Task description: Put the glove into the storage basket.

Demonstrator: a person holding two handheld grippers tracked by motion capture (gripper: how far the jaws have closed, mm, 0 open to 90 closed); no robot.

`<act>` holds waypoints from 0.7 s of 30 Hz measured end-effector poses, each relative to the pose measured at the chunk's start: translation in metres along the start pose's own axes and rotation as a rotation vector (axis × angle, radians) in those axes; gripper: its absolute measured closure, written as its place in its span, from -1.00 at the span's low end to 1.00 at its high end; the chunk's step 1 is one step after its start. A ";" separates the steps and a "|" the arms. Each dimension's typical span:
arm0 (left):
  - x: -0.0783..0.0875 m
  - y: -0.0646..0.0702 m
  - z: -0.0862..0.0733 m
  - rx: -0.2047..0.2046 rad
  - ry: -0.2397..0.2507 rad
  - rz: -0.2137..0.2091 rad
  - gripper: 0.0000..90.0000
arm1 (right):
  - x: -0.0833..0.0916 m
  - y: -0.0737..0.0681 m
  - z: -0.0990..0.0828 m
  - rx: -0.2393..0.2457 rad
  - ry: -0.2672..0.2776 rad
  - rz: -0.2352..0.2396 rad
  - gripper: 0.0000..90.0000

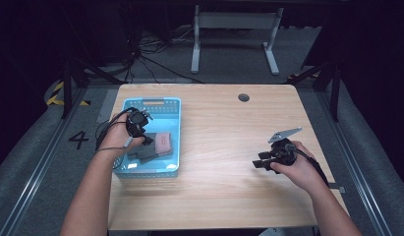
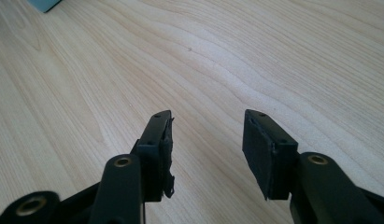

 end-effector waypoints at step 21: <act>0.101 0.087 -0.008 0.052 0.259 -0.102 -0.06 | 0.004 -0.002 0.002 0.009 0.011 -0.006 0.19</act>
Point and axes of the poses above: each handheld gripper's, and its own axes: x roughly backward along the jaws, z roughly out of its top, y roughly to its right, the point moved 1 cm from there along -x, roughly forward along the jaws, and after that the axes turned 12 degrees about z, right-handed, at the moved point
